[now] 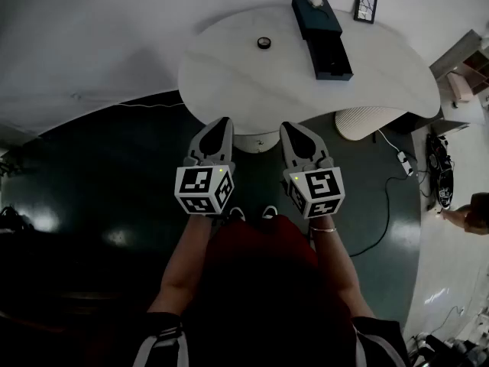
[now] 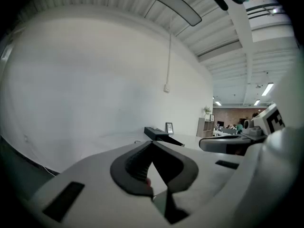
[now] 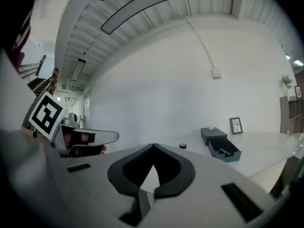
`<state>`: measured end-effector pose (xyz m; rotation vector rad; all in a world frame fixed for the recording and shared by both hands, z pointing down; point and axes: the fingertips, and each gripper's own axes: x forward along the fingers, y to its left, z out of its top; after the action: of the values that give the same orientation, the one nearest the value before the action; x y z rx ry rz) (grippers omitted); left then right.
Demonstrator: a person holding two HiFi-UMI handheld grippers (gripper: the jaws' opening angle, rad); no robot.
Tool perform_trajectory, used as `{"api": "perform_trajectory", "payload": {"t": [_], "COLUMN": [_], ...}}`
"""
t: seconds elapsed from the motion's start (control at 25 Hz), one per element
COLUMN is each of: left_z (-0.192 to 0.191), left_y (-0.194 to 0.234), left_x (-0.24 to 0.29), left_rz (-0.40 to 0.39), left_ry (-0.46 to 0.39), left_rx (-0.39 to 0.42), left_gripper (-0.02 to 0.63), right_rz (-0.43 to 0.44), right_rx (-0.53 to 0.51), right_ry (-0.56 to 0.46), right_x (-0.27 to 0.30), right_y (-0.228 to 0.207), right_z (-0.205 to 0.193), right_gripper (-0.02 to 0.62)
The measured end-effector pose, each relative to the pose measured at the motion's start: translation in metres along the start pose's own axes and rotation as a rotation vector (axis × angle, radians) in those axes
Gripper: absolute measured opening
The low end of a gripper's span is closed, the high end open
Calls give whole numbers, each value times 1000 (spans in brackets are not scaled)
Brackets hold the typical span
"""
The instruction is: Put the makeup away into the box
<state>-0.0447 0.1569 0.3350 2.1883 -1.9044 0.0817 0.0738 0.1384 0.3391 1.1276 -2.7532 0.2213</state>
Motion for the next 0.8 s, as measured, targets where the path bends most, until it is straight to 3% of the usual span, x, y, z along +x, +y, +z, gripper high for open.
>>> {"api": "perform_trajectory", "payload": {"t": [0.8], "left_z": [-5], "left_y": [-12], "left_x": [-16], "left_rz": [71], "left_ry": [-22], "left_rx": [12], "left_gripper": [21], "right_rz": [10], "right_rx": [63], "right_ry": [-35], "right_x": [-1], "right_y": [-24], "right_z": [1], "right_gripper": [15]}}
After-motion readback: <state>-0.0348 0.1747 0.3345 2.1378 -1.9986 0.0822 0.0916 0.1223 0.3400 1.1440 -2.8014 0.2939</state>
